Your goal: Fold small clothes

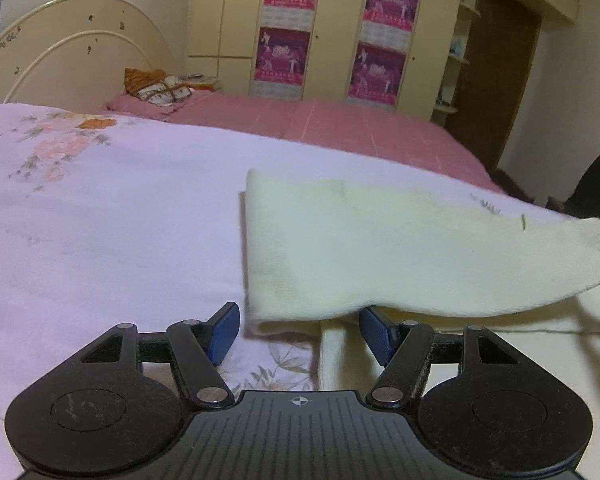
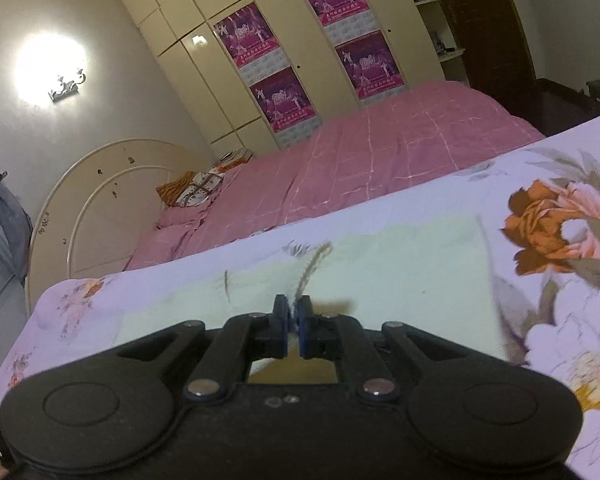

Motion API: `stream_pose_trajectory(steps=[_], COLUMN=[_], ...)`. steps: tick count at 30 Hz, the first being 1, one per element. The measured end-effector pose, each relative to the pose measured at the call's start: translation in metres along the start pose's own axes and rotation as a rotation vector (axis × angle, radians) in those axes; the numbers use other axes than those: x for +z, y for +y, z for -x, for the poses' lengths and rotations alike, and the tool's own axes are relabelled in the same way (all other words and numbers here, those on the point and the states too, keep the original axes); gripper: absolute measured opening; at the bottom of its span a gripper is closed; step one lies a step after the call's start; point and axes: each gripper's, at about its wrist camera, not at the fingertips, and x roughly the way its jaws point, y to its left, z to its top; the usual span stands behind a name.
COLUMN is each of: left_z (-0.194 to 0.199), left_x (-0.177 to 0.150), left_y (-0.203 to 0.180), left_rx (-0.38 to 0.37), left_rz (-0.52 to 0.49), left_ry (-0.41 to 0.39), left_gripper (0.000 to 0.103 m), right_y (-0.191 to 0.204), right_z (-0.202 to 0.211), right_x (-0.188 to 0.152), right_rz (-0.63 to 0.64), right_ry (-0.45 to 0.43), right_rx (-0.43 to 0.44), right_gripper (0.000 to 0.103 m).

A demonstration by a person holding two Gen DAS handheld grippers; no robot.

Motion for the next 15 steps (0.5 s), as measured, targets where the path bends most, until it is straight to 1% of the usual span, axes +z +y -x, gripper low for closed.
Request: stream_pose_trajectory(steps=[2, 3, 4, 5, 7, 9, 11, 15], left_z=[0.005, 0.005, 0.003, 0.001, -0.005, -0.008, -0.006, -0.005], left_x=[0.001, 0.002, 0.002, 0.002, 0.0, -0.004, -0.007, -0.007], left_y=[-0.004, -0.007, -0.008, -0.007, -0.002, -0.001, -0.003, -0.001], left_rx=[-0.017, 0.002, 0.022, 0.035, 0.039, 0.04, 0.045, 0.036], left_rz=[-0.003, -0.025, -0.035, -0.023, -0.009, -0.031, -0.059, -0.043], left_ry=[-0.027, -0.034, -0.03, -0.019, 0.013, 0.031, 0.029, 0.028], left_gripper=[0.066, 0.066, 0.066, 0.066, 0.066, 0.066, 0.066, 0.066], right_y=[-0.003, -0.005, -0.008, -0.01, -0.013, -0.015, -0.018, -0.03], right_z=[0.0, 0.0, 0.002, 0.001, 0.0, 0.0, 0.003, 0.01], right_x=[0.001, 0.0, 0.0, -0.001, -0.003, -0.006, -0.006, -0.004], right_rz=[-0.005, -0.009, -0.009, -0.011, -0.019, -0.012, -0.007, -0.02], right_ry=[-0.001, 0.0, -0.001, 0.0, 0.006, 0.009, 0.01, -0.009], right_rx=[-0.012, -0.017, -0.023, -0.029, -0.043, -0.056, -0.07, -0.111], right_gripper=[0.006, 0.006, 0.006, 0.006, 0.006, 0.006, 0.006, 0.006])
